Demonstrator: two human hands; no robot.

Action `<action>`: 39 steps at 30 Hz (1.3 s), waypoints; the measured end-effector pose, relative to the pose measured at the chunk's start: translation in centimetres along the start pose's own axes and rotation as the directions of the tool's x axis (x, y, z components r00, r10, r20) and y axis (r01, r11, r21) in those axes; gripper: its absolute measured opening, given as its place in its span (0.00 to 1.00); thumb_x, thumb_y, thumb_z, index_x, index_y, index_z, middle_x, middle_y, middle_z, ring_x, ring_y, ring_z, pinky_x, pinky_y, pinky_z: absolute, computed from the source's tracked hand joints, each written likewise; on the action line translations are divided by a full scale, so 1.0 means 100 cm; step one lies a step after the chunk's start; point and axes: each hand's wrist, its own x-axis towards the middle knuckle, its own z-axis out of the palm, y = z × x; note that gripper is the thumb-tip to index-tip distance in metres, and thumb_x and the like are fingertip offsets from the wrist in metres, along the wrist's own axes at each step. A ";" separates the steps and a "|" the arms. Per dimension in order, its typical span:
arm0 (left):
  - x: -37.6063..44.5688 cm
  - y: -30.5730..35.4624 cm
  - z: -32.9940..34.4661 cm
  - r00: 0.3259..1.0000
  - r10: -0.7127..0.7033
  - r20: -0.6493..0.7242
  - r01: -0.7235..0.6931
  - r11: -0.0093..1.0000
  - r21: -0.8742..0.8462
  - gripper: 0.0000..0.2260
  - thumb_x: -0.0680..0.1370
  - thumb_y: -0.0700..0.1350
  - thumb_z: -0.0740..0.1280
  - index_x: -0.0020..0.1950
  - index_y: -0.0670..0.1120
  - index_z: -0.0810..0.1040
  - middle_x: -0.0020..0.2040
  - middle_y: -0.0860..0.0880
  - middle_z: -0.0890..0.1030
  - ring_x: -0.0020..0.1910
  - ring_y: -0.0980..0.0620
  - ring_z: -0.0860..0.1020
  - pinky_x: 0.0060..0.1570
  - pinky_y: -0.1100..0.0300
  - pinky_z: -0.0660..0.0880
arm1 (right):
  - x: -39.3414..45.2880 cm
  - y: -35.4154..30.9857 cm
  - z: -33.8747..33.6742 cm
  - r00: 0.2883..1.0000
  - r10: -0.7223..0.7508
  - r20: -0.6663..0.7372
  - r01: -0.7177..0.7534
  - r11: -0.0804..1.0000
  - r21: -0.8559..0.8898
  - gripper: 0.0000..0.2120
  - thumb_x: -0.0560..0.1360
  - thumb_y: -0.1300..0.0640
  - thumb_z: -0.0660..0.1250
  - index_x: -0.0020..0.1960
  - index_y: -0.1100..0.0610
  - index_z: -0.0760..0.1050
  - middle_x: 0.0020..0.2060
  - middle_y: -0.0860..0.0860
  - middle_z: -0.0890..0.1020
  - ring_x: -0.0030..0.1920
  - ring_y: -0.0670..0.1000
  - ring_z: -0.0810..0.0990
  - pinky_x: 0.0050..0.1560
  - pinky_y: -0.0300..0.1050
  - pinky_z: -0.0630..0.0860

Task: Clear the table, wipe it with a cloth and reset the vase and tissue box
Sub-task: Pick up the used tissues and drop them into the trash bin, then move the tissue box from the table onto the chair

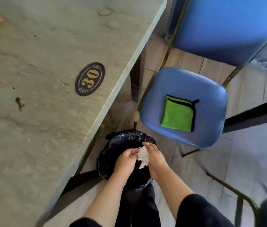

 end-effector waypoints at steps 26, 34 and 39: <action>-0.097 0.168 -0.172 0.919 0.378 -0.108 -0.393 0.894 -0.213 0.09 0.80 0.42 0.60 0.47 0.55 0.77 0.47 0.53 0.82 0.45 0.55 0.80 0.46 0.58 0.73 | -0.134 -0.174 0.118 0.855 -0.503 0.127 0.500 0.864 0.053 0.12 0.78 0.64 0.57 0.49 0.56 0.79 0.41 0.49 0.79 0.42 0.47 0.74 0.39 0.40 0.68; -0.071 0.173 -0.335 0.861 0.343 -0.376 -0.473 0.810 -0.345 0.11 0.81 0.37 0.57 0.45 0.51 0.75 0.42 0.53 0.79 0.39 0.57 0.77 0.37 0.64 0.70 | -0.147 -0.187 0.274 0.753 -0.593 0.286 0.629 0.776 -0.049 0.10 0.79 0.64 0.59 0.50 0.52 0.76 0.44 0.47 0.78 0.43 0.45 0.74 0.45 0.41 0.70; -0.025 0.164 -0.440 0.770 0.311 -0.556 -0.544 0.775 -0.320 0.10 0.79 0.36 0.60 0.49 0.51 0.75 0.45 0.48 0.77 0.38 0.56 0.75 0.38 0.61 0.70 | -0.125 -0.190 0.386 0.710 -0.597 0.373 0.690 0.694 -0.203 0.18 0.75 0.60 0.67 0.63 0.52 0.70 0.58 0.49 0.73 0.55 0.48 0.73 0.48 0.40 0.69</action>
